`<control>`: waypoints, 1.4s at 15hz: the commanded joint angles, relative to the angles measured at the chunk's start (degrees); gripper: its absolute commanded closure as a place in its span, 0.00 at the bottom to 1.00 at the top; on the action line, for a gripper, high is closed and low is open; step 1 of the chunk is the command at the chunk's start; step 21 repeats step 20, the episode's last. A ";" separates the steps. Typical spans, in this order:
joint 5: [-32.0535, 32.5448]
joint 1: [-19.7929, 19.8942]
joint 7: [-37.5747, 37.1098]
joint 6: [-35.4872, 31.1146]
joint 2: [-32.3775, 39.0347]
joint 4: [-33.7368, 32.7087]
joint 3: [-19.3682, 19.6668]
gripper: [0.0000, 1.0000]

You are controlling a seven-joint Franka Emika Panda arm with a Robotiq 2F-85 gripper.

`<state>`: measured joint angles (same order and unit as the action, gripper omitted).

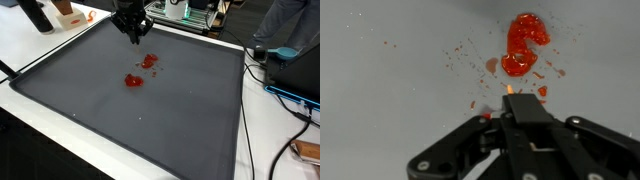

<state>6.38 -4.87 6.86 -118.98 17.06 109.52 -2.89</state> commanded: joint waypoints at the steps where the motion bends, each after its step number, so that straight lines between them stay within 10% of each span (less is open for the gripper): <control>1: -4.15 1.93 5.00 -1.08 -3.42 3.70 -1.21 0.97; 21: -6.24 2.06 8.16 0.16 -3.65 3.33 -0.77 0.88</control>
